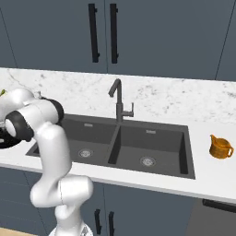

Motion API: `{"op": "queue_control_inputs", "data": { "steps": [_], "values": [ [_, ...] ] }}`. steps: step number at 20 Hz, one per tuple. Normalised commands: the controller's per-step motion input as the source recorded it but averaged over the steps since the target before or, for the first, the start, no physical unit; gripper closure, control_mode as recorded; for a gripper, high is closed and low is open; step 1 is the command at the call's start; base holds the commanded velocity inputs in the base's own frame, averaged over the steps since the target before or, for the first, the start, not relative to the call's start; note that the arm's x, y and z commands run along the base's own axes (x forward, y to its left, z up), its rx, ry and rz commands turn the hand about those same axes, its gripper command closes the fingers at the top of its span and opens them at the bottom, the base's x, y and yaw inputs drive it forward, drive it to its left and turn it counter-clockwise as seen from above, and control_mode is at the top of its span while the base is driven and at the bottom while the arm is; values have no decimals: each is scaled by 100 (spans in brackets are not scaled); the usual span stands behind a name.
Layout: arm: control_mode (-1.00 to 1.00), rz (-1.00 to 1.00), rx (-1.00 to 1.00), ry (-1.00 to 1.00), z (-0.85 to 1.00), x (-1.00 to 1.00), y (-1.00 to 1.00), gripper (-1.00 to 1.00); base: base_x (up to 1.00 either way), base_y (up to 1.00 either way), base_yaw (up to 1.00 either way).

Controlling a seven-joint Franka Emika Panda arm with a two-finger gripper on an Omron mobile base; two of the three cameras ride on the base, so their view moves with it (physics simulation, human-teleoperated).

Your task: Pick the garlic from the sink and place it in the bowl. Then pick the bowl and place it in the microwave. Then close the microwave door and press the start button.

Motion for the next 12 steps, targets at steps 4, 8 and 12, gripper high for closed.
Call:
{"op": "queue_control_inputs", "data": {
  "steps": [4, 8, 12],
  "values": [
    [-100, -24, 14, 24, 22, 0, -98, -100, 0, 0, 0],
    [-100, -28, 18, 31, -9, 0, -100, -100, 0, 0, 0],
    [-100, -18, 18, 20, -48, 2, -49, -100, 0, 0, 0]
  ]
}}
